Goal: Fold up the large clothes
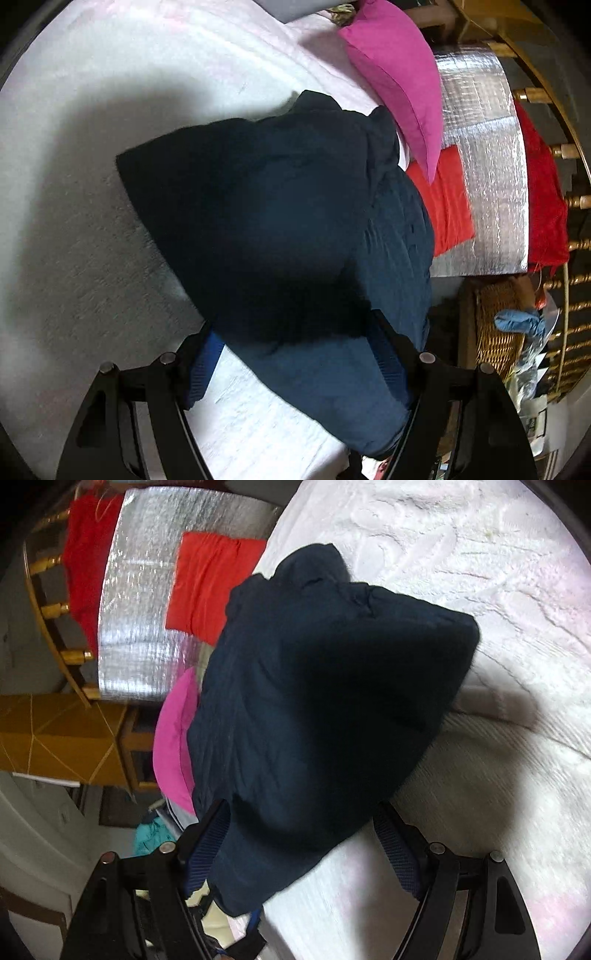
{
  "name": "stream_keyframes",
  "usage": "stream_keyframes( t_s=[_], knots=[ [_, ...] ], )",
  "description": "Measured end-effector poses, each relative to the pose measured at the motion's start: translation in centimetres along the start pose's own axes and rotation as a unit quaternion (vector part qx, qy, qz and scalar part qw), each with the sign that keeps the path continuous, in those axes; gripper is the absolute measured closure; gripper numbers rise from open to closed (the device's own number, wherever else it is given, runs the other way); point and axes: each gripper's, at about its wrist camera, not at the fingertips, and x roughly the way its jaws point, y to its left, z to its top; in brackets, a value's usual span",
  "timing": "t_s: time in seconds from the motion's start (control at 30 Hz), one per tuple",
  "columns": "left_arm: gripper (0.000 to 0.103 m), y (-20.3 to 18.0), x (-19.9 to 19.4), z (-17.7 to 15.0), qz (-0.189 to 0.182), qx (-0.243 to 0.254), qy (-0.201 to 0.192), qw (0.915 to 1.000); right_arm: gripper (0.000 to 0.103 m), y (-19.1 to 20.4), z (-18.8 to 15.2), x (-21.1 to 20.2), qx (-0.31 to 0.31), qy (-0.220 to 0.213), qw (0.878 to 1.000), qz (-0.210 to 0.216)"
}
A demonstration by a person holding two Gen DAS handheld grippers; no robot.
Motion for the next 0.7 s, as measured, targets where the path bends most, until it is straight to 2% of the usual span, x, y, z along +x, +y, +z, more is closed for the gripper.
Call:
stream_keyframes(
  t_s=[0.3, 0.5, 0.6, 0.7],
  knots=[
    [0.026, -0.1, 1.8, 2.0, -0.018, -0.025, -0.005, 0.9995, 0.02, -0.3, 1.8, 1.1, 0.041, -0.043, 0.997, 0.041],
    [0.026, -0.2, 2.5, 3.0, -0.032, -0.024, -0.004, 0.9992, 0.019, 0.2, 2.5, 1.9, 0.049, -0.065, 0.996, 0.039],
    [0.037, -0.5, 2.6, 3.3, -0.034, -0.011, -0.009, 0.9993, 0.021, 0.5, 2.7, 2.1, 0.039, -0.07, 0.996, 0.03],
    [0.047, -1.1, 2.5, 3.6, -0.035, 0.006, -0.016, 0.9992, 0.037, 0.9, 2.9, 2.3, 0.012, -0.072, 0.997, -0.004]
  ],
)
